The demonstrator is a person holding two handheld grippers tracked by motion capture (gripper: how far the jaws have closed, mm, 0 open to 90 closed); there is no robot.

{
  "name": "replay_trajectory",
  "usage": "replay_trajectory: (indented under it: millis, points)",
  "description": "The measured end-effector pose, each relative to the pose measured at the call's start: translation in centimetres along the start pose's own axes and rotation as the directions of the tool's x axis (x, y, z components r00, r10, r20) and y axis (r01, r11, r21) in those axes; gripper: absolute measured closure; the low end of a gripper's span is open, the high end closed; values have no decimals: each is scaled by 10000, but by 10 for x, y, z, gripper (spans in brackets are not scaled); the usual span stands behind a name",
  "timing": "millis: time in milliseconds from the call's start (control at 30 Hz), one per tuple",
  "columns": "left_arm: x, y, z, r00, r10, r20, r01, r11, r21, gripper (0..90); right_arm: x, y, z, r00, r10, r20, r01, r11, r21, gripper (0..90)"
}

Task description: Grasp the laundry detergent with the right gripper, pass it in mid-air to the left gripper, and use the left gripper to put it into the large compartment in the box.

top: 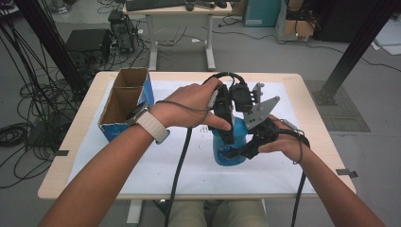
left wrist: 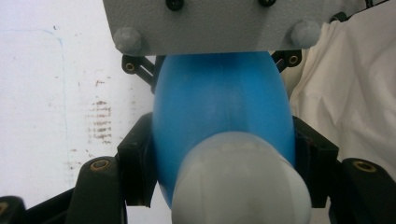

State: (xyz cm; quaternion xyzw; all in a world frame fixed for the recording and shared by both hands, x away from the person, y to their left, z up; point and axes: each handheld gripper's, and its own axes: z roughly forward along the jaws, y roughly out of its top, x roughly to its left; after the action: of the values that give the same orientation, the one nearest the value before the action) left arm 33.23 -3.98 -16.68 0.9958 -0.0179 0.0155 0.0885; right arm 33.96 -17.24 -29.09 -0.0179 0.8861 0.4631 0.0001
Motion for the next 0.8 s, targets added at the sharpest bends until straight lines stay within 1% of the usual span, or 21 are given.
replay_trajectory:
  millis: [133, 200, 367, 467, 500, 633, 767, 800]
  points:
    - [1, -1, 0, 10000, 15, -22, -15, 10000, 0, 372, 0, 1, 0, 10000, 27, -54, -27, 10000, -29, 426]
    - [1, -2, 1, 10000, -31, 16, 31, 10000, -18, 372, 0, 0, 1, 10000, 16, 13, -16, 10000, 6, 426]
    - [1, -1, 1, 10000, -24, 59, 24, 10000, -7, 371, 0, 0, 1, 10000, 51, 8, -51, 10000, -12, 426]
    - [1, -1, 2, 10000, 16, 19, -16, 10000, -25, 371, 0, -1, 1, 10000, 40, 19, -40, 10000, 8, 426]
    - [2, -1, 1, 9999, -26, 116, 26, 10000, 40, 371, 0, -1, 1, 10000, 40, 19, -40, 10000, 8, 426]
    - [2, -1, 2, 10000, -15, 67, 15, 10000, 5, 371, 0, -1, 1, 9999, 108, 43, -108, 9999, 42, 426]
    - [2, -2, 2, 10000, 10, 35, -10, 10000, -33, 371, -1, -1, 1, 10000, 89, 26, -89, 9999, 53, 425]
    - [2, -2, 2, 10000, -37, 53, 38, 10000, -65, 371, -1, -1, 1, 10000, 66, 1, -66, 10000, 42, 425]
